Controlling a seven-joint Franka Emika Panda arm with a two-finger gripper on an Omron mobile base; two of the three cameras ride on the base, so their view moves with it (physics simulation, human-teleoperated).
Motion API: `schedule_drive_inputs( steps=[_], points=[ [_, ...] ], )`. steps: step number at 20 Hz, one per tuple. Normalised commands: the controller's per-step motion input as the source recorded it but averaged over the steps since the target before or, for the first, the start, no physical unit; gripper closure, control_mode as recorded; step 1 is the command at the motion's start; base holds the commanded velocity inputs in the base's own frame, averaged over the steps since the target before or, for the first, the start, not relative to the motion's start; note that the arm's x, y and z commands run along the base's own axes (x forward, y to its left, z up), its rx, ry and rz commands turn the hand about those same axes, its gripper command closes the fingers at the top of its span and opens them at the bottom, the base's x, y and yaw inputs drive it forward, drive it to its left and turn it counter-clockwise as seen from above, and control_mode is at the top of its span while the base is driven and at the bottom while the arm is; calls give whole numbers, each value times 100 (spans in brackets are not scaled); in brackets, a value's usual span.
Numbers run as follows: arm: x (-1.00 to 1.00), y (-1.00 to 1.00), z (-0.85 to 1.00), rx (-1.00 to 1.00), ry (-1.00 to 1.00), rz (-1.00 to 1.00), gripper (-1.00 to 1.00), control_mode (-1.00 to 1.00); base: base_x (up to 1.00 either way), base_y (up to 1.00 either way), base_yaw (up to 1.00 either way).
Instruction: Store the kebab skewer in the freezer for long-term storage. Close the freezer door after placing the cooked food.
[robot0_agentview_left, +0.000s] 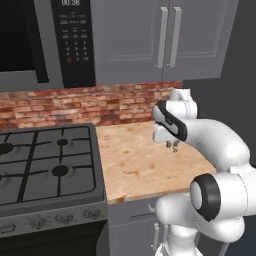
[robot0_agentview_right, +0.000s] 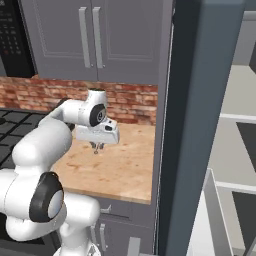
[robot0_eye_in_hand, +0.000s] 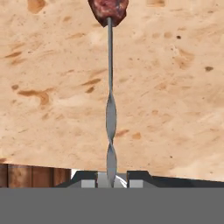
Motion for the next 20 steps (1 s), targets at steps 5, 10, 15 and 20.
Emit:
schedule_drive_inputs(
  steps=[5, 10, 15, 20],
  points=[
    [-87, -9, 33, -5, -6, 8, 100, -100, 0, 0, 0],
    [-95, -2, 1, -4, -16, 5, 100, -100, 0, 0, 0],
    [-67, 0, 30, -2, -5, 1, 100, -100, 0, 0, 0],
    [-26, 0, 49, 0, 0, 0, 100, -100, 0, 0, 0]
  ],
)
